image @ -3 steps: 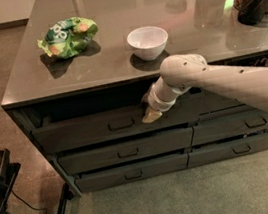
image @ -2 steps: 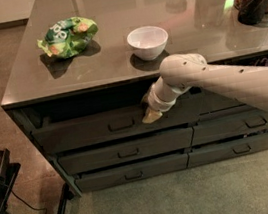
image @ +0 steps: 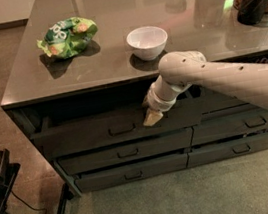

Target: Open top drawer

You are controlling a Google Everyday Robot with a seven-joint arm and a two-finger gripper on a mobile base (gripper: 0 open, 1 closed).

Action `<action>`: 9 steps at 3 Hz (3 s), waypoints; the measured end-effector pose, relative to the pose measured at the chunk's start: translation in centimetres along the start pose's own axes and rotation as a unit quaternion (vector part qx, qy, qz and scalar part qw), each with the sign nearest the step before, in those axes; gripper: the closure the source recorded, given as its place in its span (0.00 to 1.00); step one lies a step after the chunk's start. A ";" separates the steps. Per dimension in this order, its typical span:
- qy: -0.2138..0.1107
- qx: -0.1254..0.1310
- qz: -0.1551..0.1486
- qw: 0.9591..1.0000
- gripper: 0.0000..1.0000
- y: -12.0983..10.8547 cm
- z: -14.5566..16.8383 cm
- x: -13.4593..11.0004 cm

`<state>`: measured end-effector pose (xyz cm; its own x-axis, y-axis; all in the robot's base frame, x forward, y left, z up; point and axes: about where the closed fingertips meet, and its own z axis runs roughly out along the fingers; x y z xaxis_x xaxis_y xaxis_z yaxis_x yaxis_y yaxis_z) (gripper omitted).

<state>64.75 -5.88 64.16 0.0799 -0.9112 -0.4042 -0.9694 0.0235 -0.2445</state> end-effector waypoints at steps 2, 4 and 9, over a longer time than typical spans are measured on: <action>0.021 -0.079 0.012 0.997 0.00 5.7 -0.8 -0.5; 0.031 -0.137 0.023 0.990 0.00 9.8 -2.7 -0.8; -0.038 -0.369 0.035 0.928 0.00 16.7 -8.2 -0.6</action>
Offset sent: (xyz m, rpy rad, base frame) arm -0.0934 0.0012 -0.0044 -0.0733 0.2409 0.0442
